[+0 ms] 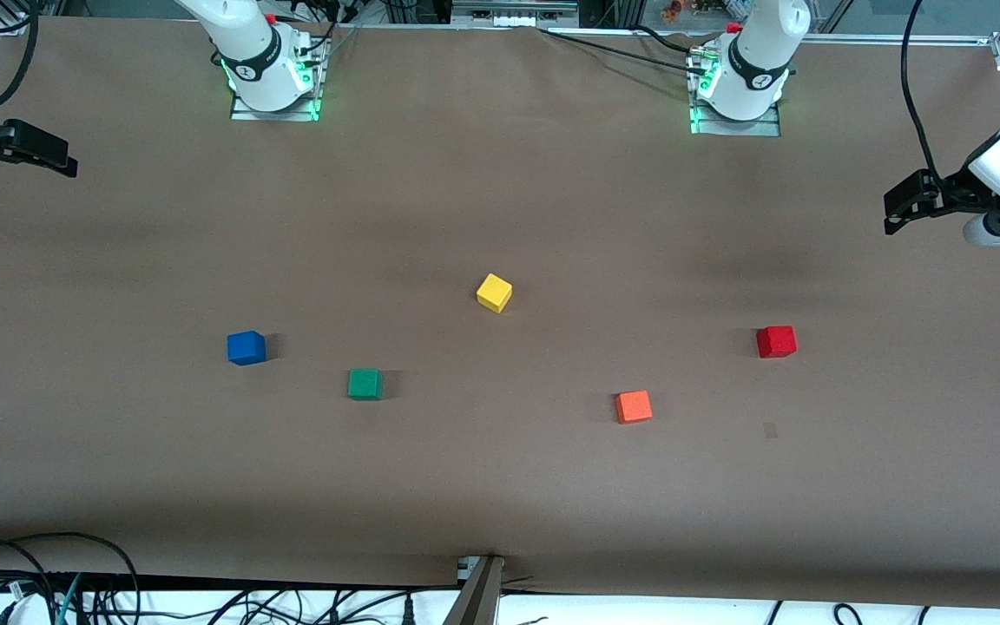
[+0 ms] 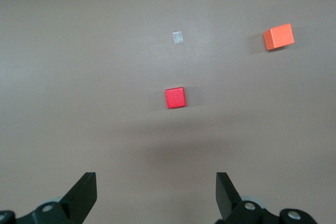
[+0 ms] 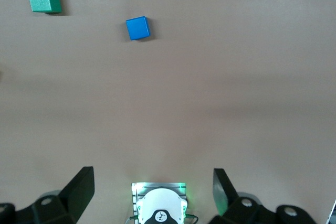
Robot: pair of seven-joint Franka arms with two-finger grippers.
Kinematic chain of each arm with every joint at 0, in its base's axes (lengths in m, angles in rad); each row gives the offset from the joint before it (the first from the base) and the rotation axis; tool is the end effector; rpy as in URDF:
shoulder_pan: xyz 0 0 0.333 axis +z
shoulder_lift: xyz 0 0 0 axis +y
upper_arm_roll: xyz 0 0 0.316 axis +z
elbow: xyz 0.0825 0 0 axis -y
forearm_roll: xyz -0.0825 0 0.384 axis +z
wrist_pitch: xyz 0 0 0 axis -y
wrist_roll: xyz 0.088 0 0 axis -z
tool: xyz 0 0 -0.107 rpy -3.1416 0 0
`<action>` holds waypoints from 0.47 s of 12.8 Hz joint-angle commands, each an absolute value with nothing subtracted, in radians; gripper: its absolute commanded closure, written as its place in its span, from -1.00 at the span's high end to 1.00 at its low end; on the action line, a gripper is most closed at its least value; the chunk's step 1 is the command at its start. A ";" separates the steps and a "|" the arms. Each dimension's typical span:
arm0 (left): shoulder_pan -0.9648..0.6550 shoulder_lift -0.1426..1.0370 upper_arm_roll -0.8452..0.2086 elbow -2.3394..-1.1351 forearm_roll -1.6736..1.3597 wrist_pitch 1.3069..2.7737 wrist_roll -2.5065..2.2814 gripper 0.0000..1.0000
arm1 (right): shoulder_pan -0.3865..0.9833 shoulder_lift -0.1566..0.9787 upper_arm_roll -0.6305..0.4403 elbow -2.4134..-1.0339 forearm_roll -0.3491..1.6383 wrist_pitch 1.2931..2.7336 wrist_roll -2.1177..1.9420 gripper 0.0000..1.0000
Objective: Pass red block to right arm, stack on blue
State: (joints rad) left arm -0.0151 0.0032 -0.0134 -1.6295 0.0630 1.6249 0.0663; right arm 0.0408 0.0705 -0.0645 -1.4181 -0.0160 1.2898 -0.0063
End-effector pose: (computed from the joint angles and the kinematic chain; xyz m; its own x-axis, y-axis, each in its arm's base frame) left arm 0.5590 -0.0095 0.5998 0.9951 -0.0979 -0.0120 -0.0985 -0.9932 -0.0621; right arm 0.5454 -0.0135 0.6340 0.9801 -0.0221 -0.1974 -0.0187 -0.9996 0.0192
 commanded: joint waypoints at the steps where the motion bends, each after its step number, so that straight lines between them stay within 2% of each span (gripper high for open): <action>1: -0.017 0.018 -0.028 -1.595 0.067 1.594 0.074 1.00 | 0.034 0.072 -0.060 -1.411 -0.017 1.290 -0.006 1.00; 6: -0.020 0.080 -0.035 -1.614 0.022 1.467 0.086 1.00 | 0.034 0.072 -0.060 -1.411 -0.017 1.287 -0.006 1.00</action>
State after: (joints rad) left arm -0.0166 0.0239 -0.0345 -1.6310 0.0528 1.5173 0.0664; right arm 0.0408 0.0705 -0.0645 -1.4180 -0.0160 1.2898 -0.0063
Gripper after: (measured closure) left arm 0.000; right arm 0.000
